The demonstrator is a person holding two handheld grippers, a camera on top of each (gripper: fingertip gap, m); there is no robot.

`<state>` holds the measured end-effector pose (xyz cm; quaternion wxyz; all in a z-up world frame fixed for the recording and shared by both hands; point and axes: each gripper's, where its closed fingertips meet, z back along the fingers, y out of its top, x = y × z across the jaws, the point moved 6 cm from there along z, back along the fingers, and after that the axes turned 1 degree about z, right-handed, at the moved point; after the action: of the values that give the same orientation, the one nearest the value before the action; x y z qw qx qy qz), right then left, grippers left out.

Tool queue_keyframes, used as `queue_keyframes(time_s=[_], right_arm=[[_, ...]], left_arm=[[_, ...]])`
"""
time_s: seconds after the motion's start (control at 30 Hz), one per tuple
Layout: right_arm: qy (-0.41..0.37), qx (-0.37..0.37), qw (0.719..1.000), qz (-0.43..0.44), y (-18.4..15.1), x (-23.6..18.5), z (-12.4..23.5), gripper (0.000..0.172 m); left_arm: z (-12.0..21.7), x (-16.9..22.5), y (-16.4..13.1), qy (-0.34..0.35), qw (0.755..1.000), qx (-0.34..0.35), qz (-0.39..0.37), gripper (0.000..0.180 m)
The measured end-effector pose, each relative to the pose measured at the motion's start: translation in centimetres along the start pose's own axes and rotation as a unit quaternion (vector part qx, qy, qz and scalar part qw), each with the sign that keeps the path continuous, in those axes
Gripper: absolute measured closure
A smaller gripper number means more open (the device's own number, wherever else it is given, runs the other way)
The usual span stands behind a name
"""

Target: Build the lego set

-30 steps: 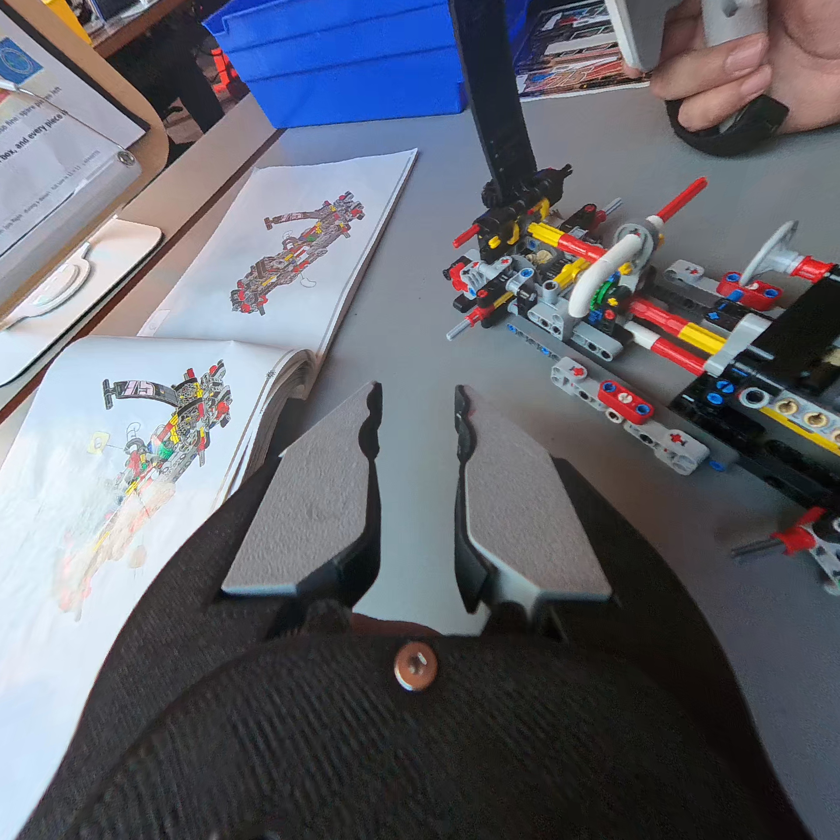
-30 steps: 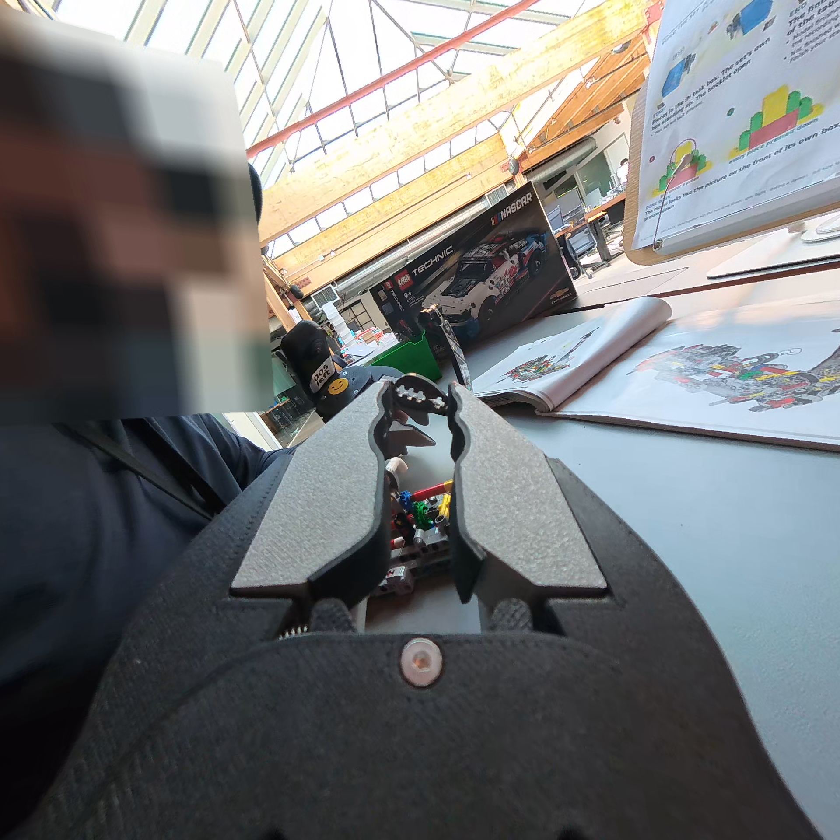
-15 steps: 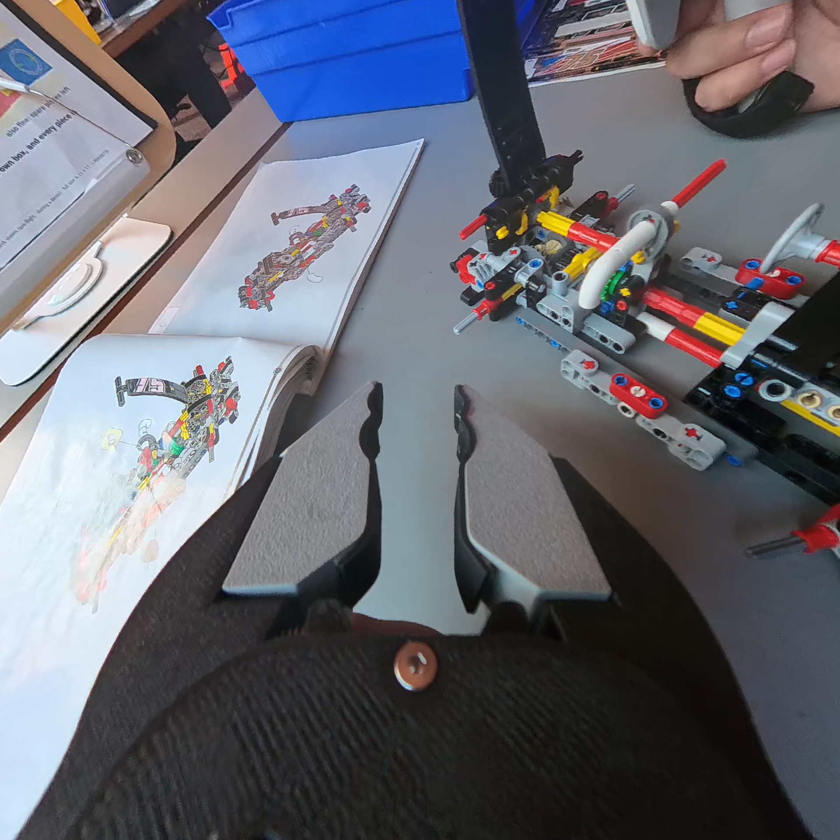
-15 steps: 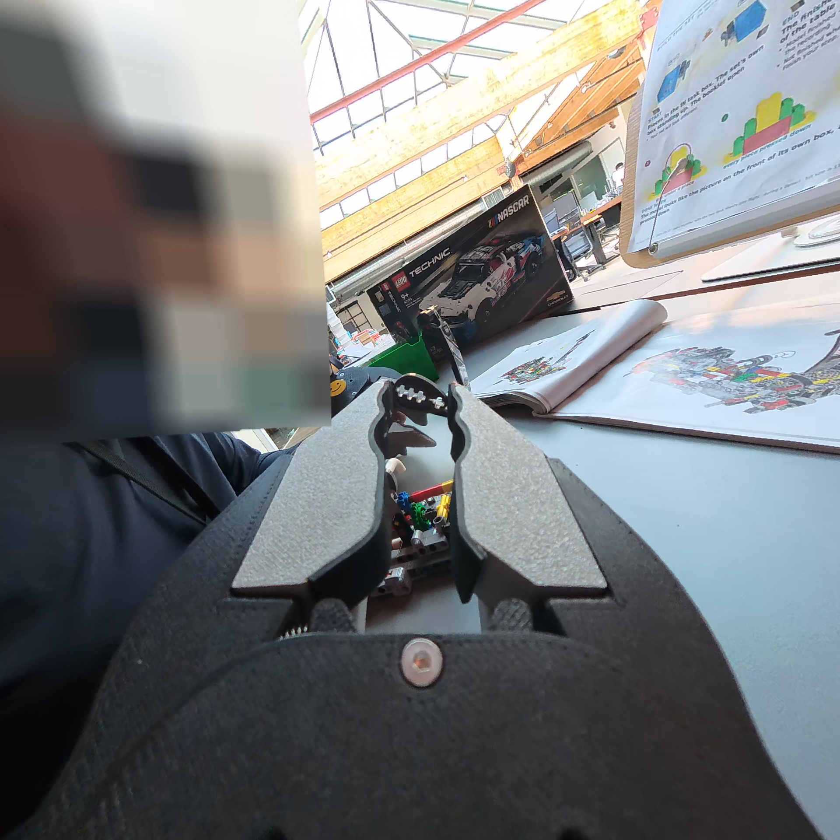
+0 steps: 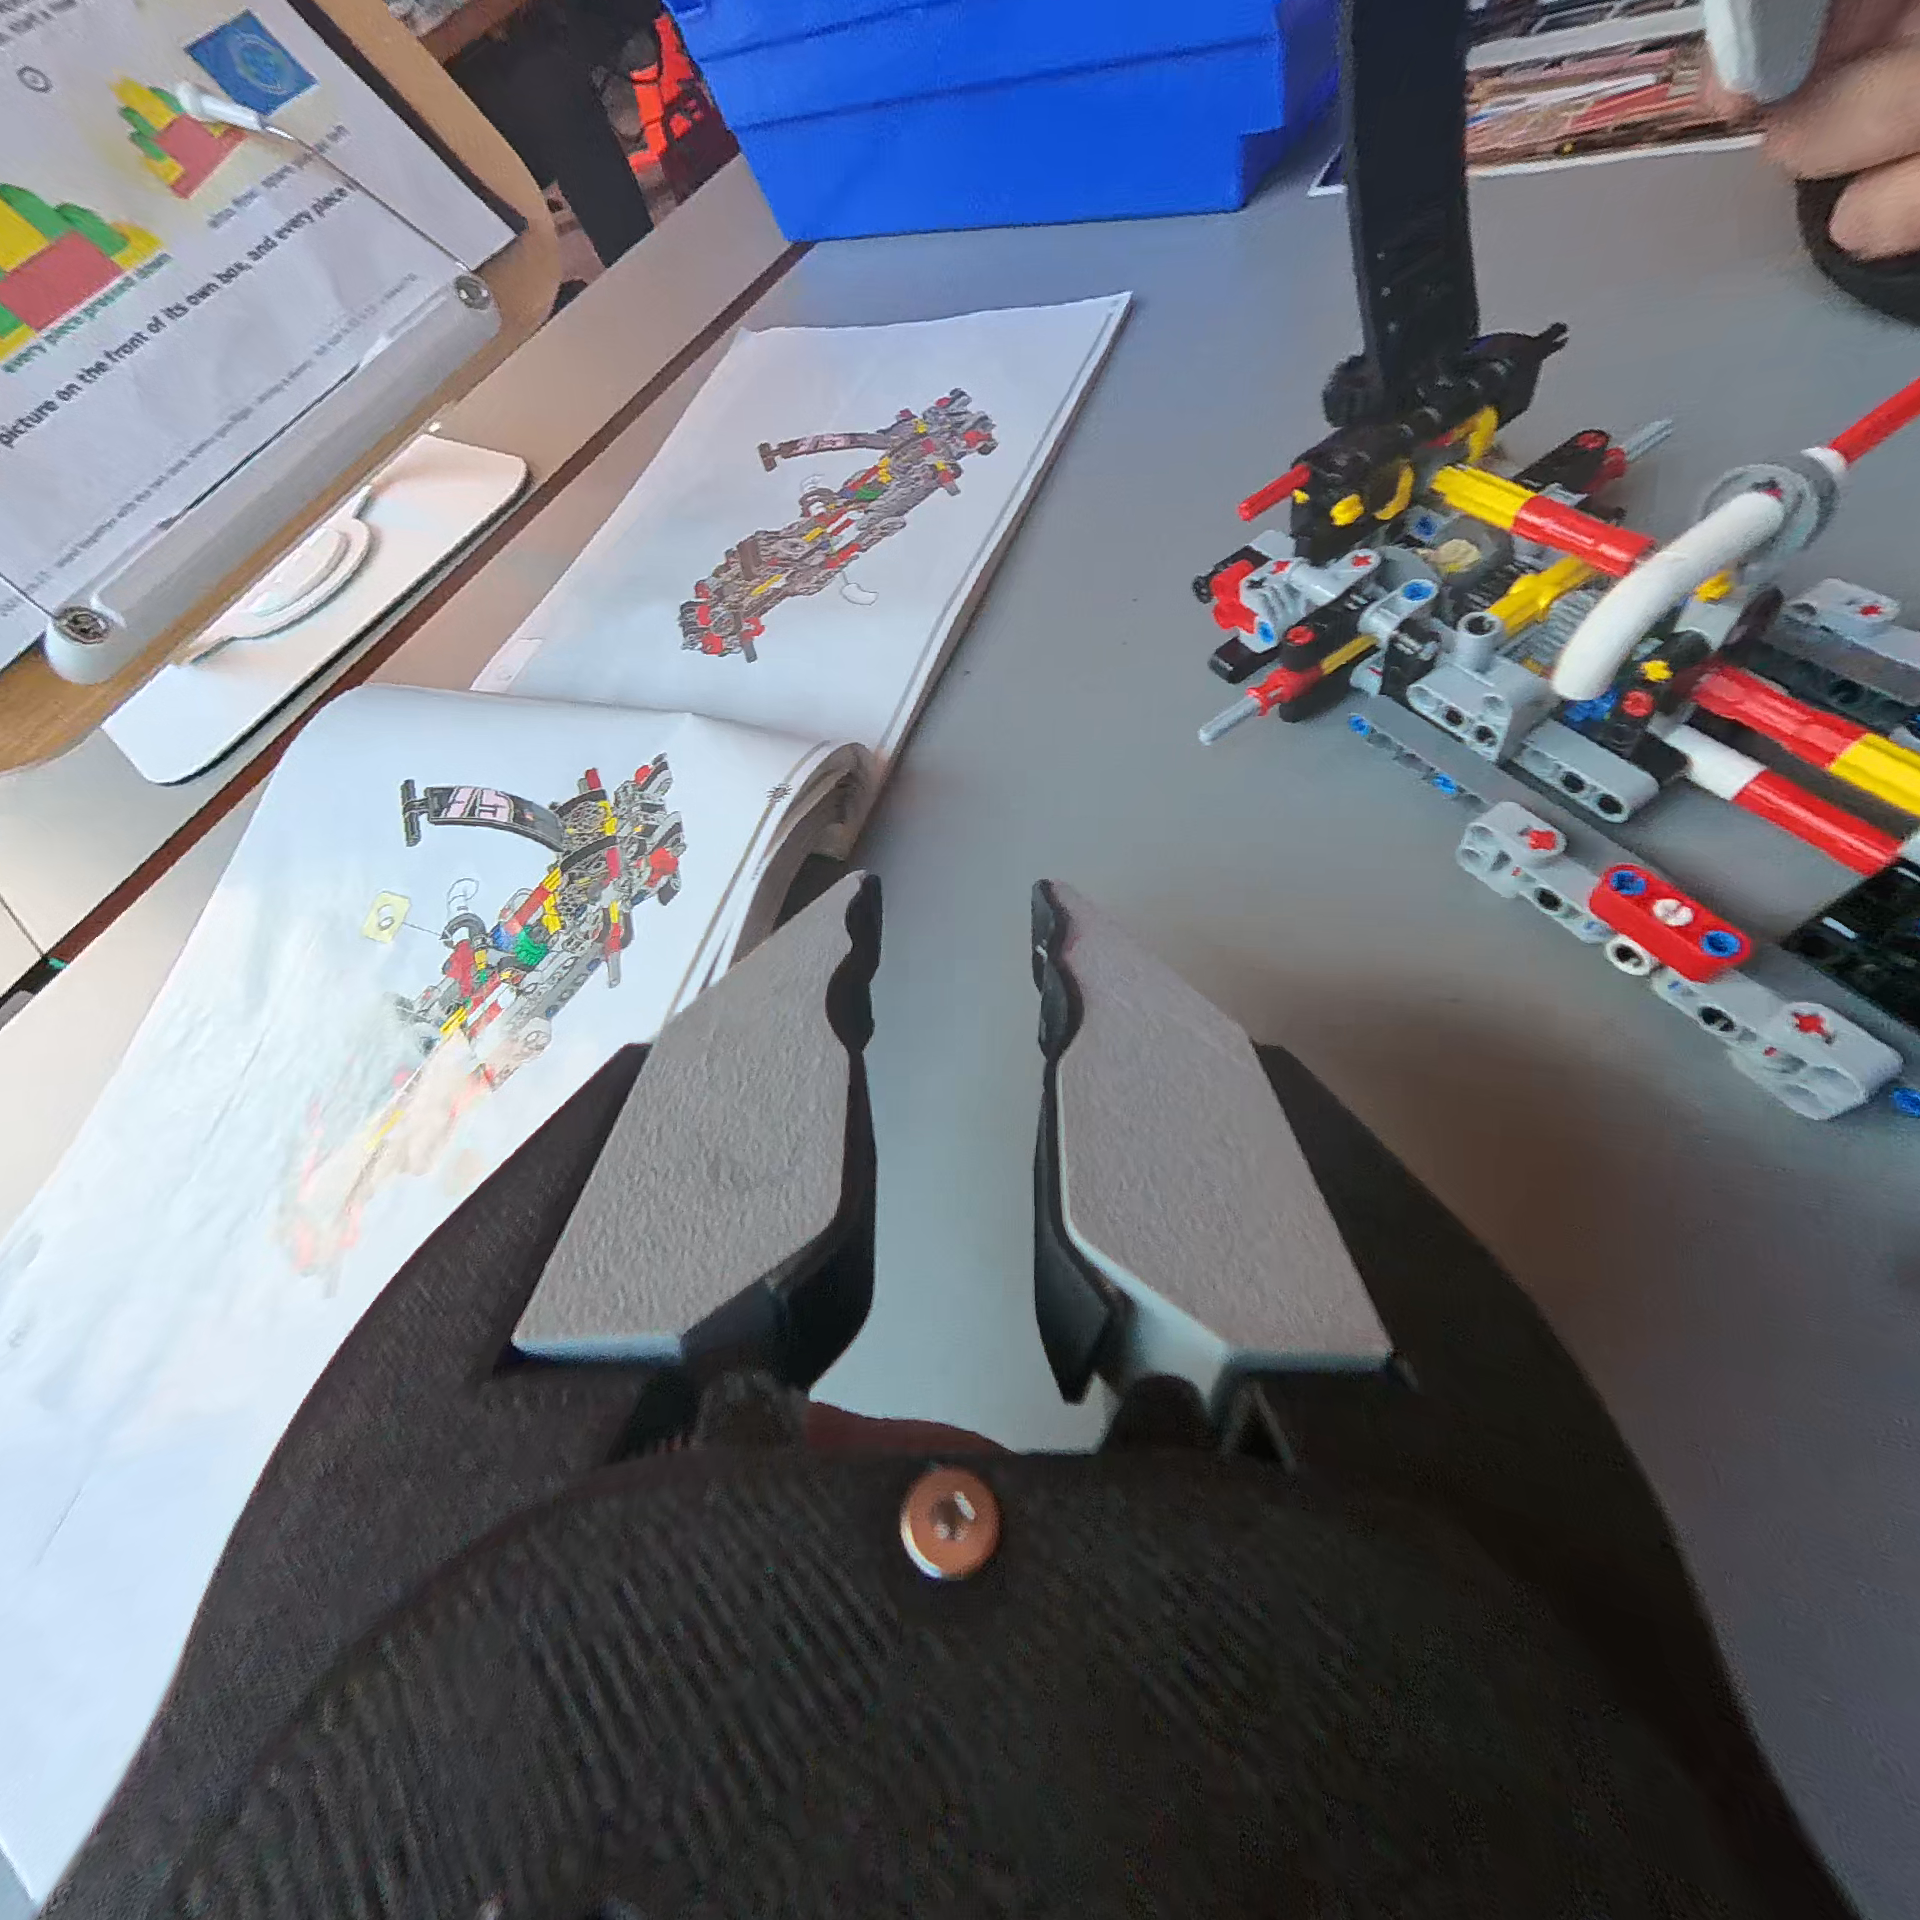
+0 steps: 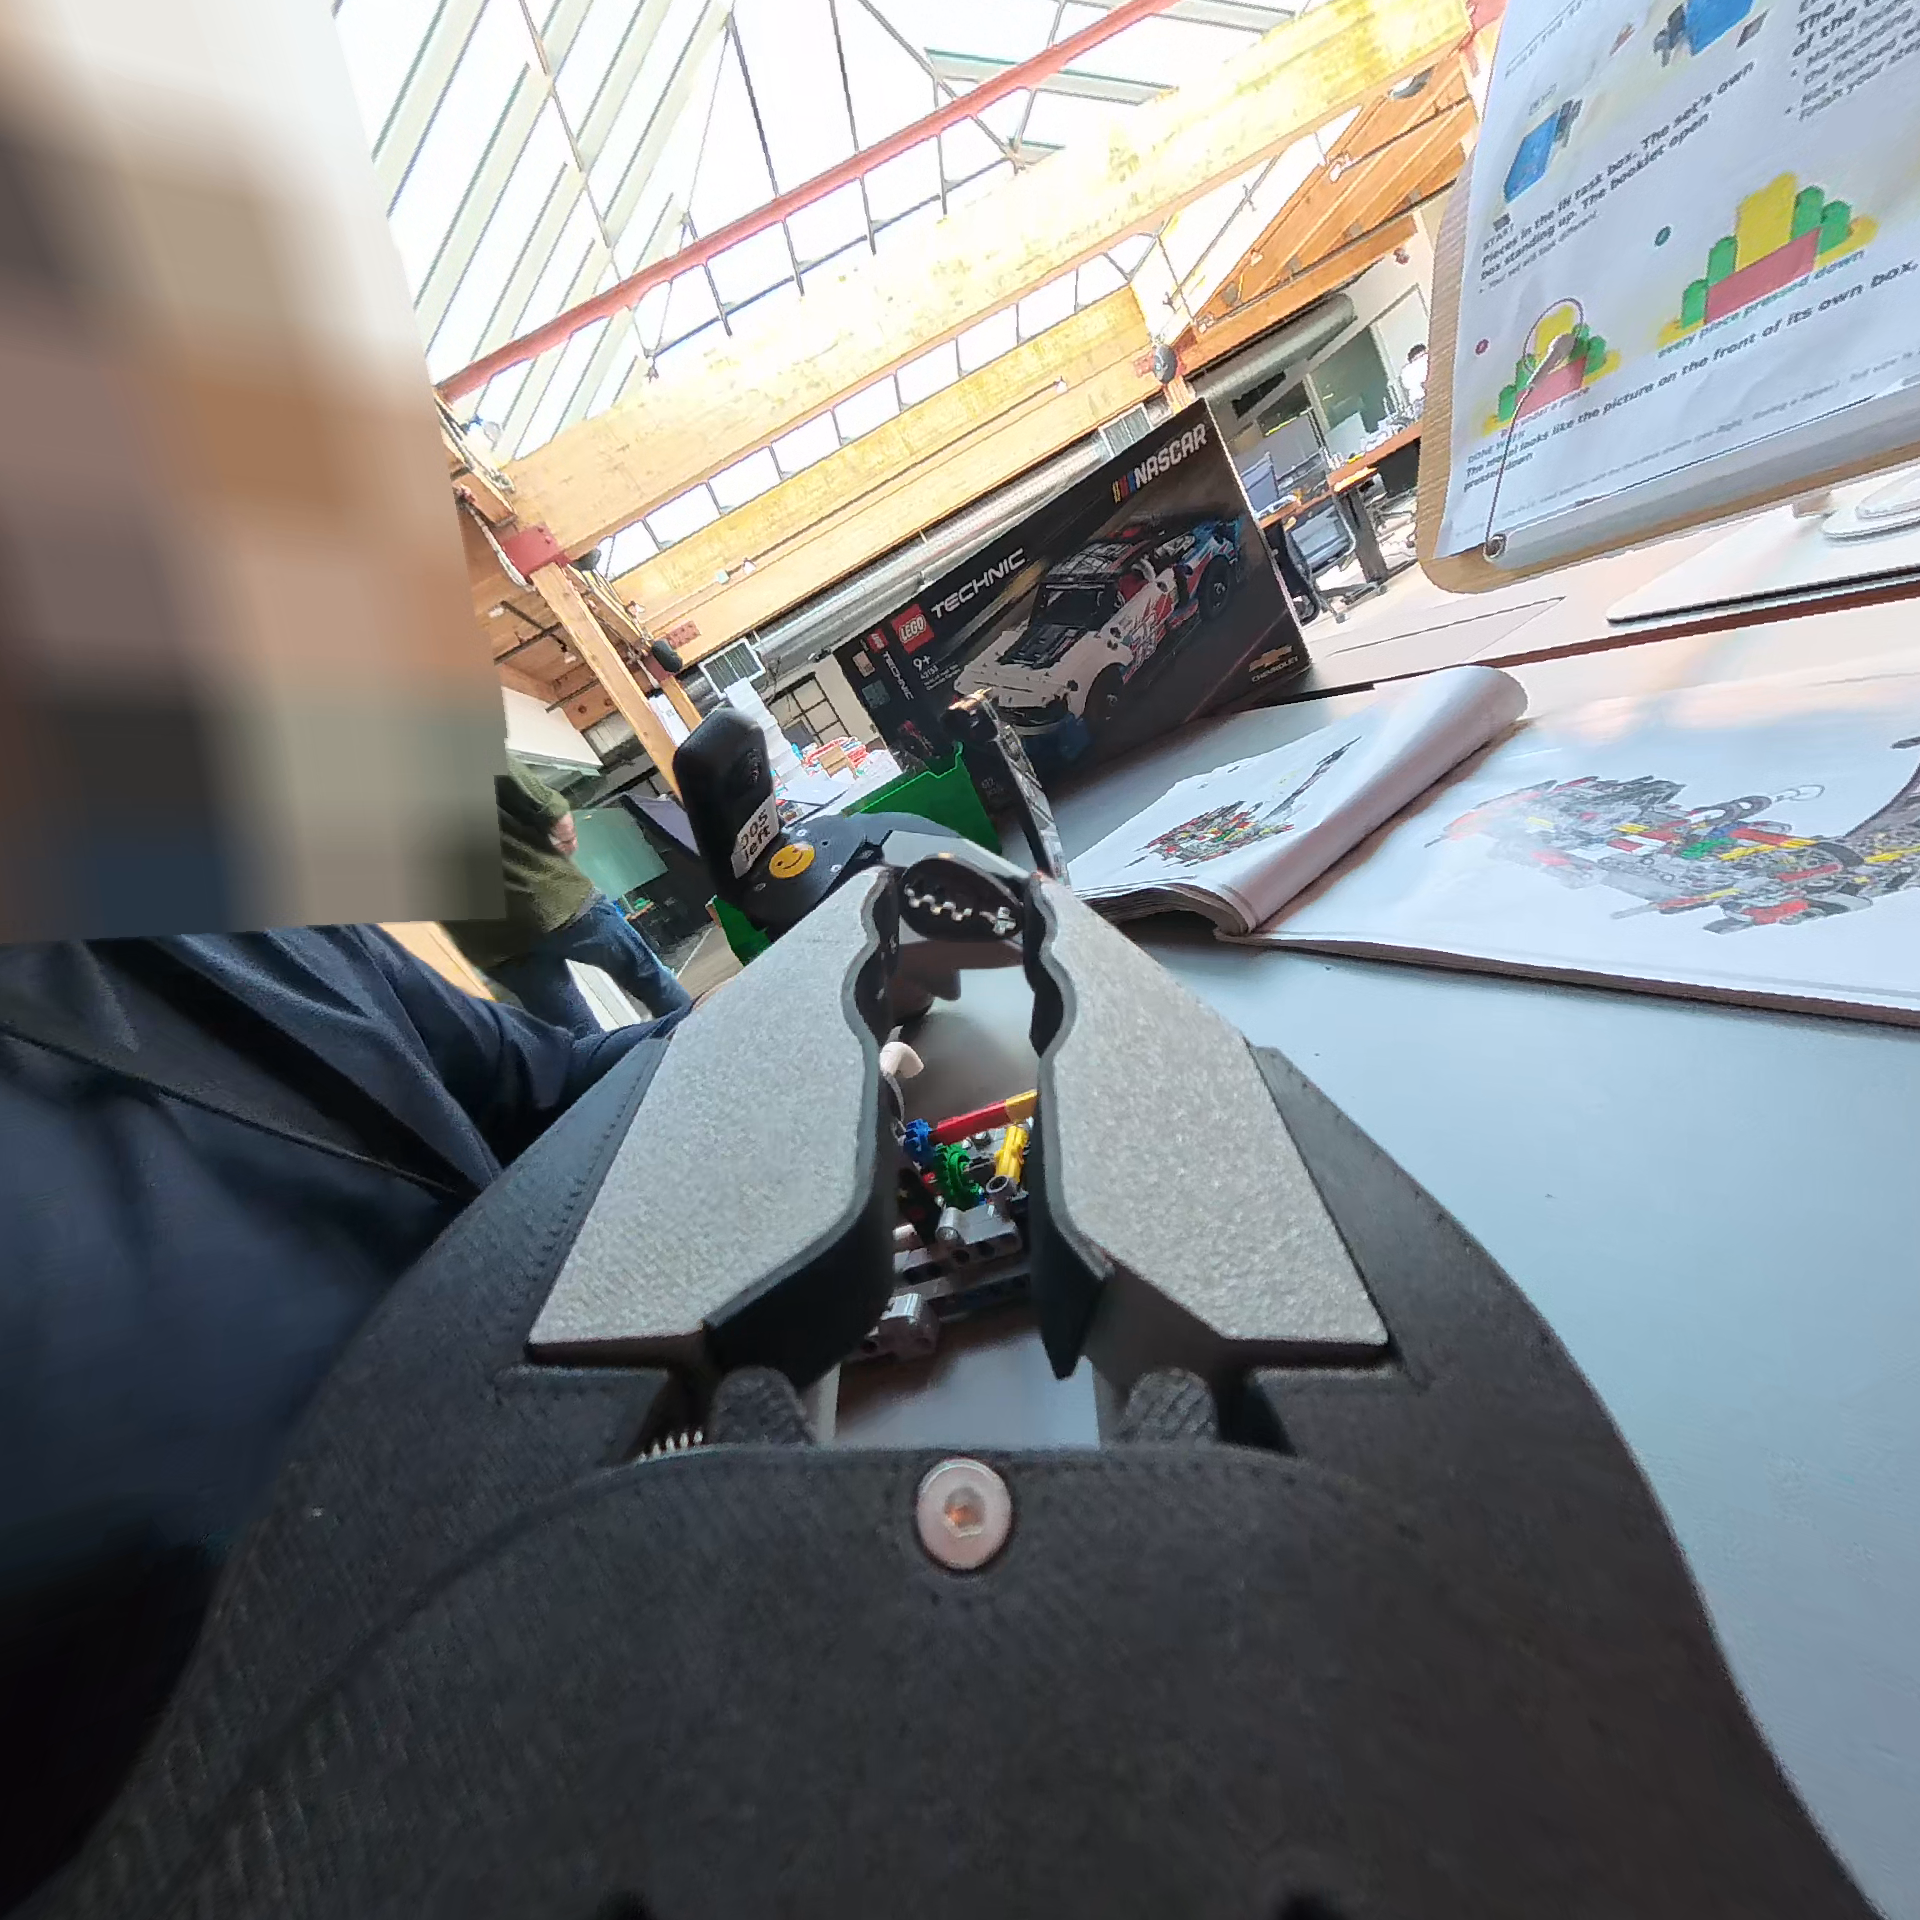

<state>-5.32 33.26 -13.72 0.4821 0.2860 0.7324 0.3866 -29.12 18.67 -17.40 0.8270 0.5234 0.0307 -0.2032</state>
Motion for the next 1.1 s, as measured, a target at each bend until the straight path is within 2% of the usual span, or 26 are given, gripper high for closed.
queue_keyframes(time_s=[0.53,1.1], right_arm=[[-0.006,-0.028,0.999,0.017,-0.6,-0.8,-0.4,0.152],[-0.013,-0.036,0.999,0.014,-0.8,-0.7,-0.4,0.152]], left_arm=[[0.6,-0.9,0.3,0.043,0.998,0.040,-0.016,0.158],[0.8,-1.1,0.4,0.037,0.998,0.047,-0.009,0.158]])
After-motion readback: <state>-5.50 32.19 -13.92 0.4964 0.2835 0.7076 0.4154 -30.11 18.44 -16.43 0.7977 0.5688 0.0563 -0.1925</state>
